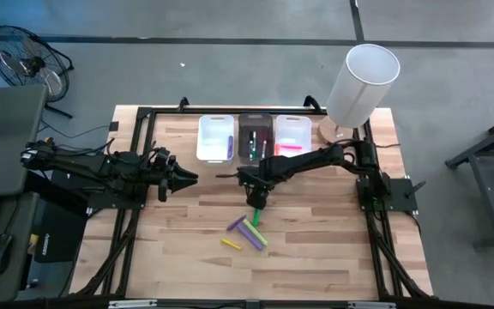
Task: Pick & Place Markers
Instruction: Put the purple marker pen into the black bin
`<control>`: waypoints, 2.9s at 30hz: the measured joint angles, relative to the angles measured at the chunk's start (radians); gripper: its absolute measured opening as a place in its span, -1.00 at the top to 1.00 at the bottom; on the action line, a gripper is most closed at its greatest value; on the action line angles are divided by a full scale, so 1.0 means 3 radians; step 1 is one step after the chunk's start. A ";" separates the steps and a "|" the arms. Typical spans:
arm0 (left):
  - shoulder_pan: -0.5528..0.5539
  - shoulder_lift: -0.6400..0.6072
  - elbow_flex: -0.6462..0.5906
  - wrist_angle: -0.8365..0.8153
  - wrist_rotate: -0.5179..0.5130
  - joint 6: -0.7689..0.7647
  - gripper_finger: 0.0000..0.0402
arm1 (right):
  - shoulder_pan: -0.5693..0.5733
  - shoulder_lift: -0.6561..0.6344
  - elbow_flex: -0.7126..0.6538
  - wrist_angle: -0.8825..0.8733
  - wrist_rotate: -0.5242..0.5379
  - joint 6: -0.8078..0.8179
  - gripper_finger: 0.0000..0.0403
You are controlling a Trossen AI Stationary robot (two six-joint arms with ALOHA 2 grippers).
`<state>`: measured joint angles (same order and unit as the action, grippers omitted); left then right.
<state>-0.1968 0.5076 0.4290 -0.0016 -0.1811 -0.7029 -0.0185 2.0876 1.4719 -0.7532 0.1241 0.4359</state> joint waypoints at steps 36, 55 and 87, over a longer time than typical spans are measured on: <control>0.0000 -0.0009 0.0000 0.0001 0.0322 -0.0003 0.42 | 0.0065 -0.0020 -0.0073 -0.0315 -0.0229 0.1480 0.59; 0.0000 -0.0009 0.0000 0.0023 0.0318 -0.0029 0.42 | 0.0256 -0.0262 -0.0170 -0.0383 -0.0494 0.1321 0.99; -0.0001 -0.0009 0.0003 0.0029 0.0387 -0.0039 0.42 | 0.0323 -0.0642 -0.0160 0.0483 -0.0534 0.0926 0.41</control>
<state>-0.1970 0.5049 0.4297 0.0071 -0.0650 -0.7147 0.0784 1.8949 1.4240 -0.6083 -0.0362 0.7138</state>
